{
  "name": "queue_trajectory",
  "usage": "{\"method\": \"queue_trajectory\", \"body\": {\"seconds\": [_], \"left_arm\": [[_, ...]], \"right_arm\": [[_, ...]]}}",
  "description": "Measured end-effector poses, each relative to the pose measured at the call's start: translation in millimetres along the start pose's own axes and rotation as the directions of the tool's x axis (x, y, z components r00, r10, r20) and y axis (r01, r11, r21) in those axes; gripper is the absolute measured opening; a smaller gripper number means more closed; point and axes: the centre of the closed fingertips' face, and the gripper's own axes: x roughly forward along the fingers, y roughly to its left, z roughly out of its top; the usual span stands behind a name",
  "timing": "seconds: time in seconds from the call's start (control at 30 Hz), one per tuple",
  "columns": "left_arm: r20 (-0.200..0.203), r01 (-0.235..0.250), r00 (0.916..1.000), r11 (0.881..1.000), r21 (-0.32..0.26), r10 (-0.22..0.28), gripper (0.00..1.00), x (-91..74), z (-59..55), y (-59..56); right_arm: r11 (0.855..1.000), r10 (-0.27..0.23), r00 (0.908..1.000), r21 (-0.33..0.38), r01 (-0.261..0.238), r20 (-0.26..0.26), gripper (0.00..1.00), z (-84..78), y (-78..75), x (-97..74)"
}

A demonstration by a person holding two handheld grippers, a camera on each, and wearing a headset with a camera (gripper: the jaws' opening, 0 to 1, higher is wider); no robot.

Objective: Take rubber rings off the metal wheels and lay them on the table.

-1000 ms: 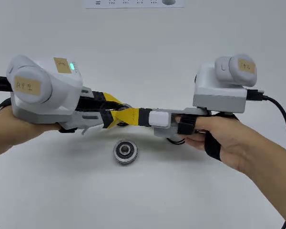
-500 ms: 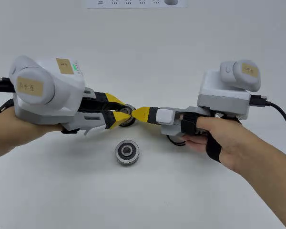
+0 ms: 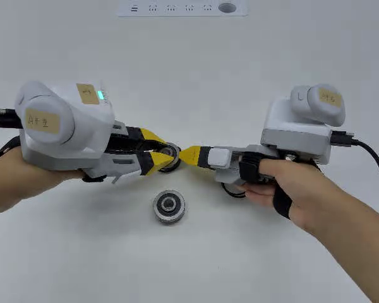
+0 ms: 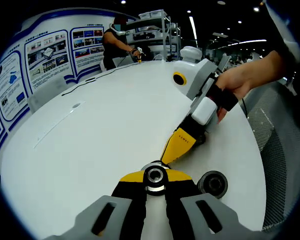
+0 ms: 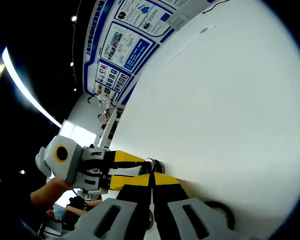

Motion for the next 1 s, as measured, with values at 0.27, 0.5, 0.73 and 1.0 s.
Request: {"method": "queue_trajectory", "body": {"seconds": [0.27, 0.5, 0.73, 1.0], "left_arm": [[-0.001, -0.002, 1.0, 1.0, -0.002, 0.002, 0.13, 0.2, 0.1, 0.1], [-0.002, -0.001, 1.0, 1.0, -0.001, 0.001, 0.13, 0.3, 0.0, 0.1], [-0.001, -0.002, 1.0, 1.0, -0.001, 0.002, 0.13, 0.2, 0.0, -0.1], [-0.001, -0.003, 1.0, 1.0, -0.001, 0.003, 0.13, -0.4, -0.1, -0.3]], "right_arm": [[0.999, -0.024, 0.9994, -0.035, 0.025, 0.024, 0.0, 1.0, 2.3, 0.1], [0.997, -0.032, 0.999, -0.074, 0.034, 0.031, 0.0, 2.2, 5.1, 2.4], [0.995, -0.031, 0.9992, -0.09, 0.034, 0.027, 0.0, 2.0, 5.6, 3.5], [0.99, -0.025, 0.9995, -0.135, 0.027, 0.02, 0.0, 2.2, 7.9, 3.1]]}}
